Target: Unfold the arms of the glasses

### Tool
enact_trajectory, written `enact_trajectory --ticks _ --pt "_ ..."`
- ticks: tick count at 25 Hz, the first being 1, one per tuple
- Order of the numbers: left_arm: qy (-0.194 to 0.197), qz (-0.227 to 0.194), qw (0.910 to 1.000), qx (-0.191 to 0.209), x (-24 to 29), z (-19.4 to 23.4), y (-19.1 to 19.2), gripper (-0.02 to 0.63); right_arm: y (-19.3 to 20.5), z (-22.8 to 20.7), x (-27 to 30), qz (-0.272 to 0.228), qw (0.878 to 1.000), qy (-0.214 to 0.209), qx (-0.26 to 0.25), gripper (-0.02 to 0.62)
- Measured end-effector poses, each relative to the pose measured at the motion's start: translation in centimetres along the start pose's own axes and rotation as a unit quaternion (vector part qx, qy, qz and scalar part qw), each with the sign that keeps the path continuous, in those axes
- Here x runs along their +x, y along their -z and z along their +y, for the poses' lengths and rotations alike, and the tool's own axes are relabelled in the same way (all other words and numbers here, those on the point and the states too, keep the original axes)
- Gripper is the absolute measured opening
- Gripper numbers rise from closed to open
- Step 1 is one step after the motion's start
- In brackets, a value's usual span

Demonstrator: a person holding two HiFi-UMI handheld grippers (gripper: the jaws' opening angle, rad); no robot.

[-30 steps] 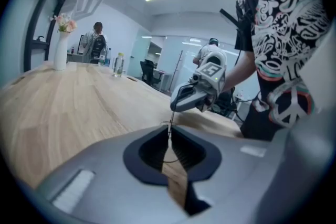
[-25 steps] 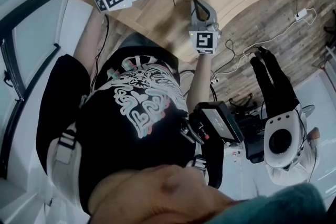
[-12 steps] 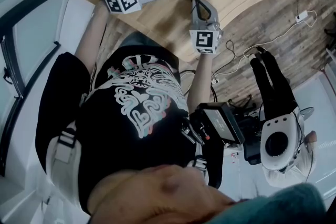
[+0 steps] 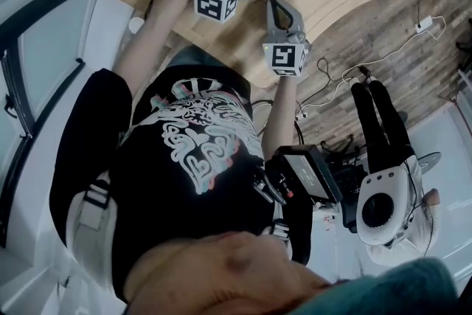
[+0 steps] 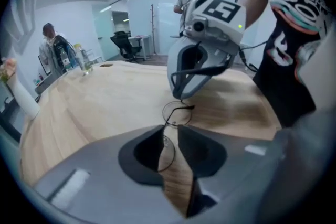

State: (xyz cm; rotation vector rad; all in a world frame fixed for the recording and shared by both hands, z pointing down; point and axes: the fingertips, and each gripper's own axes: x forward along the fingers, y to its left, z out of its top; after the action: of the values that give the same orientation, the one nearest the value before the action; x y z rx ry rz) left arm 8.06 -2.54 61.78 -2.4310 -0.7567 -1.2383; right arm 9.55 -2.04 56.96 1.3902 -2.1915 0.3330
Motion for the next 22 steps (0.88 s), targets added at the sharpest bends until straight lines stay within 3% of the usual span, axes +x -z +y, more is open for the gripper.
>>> enact_trajectory --ticks 9,15,20,22 --pt "0.005 0.017 0.9985 0.052 0.3 1.2 -1.2 0.078 0.0 0.5 -0.1 -0.002 1.0 -0.011 -0.008 -0.001" --pt "0.077 0.071 0.9896 0.099 1.2 -0.1 -0.6 0.077 0.4 0.6 0.1 0.005 1.0 -0.011 -0.017 -0.002" --pt "0.098 0.094 0.9849 0.107 1.9 -0.6 -0.2 0.077 0.1 0.9 0.1 -0.004 1.0 -0.014 -0.013 -0.002" --pt "0.1 0.094 0.9836 0.117 2.1 -0.9 -0.4 0.04 0.2 0.9 0.1 -0.002 1.0 -0.013 -0.012 -0.002"
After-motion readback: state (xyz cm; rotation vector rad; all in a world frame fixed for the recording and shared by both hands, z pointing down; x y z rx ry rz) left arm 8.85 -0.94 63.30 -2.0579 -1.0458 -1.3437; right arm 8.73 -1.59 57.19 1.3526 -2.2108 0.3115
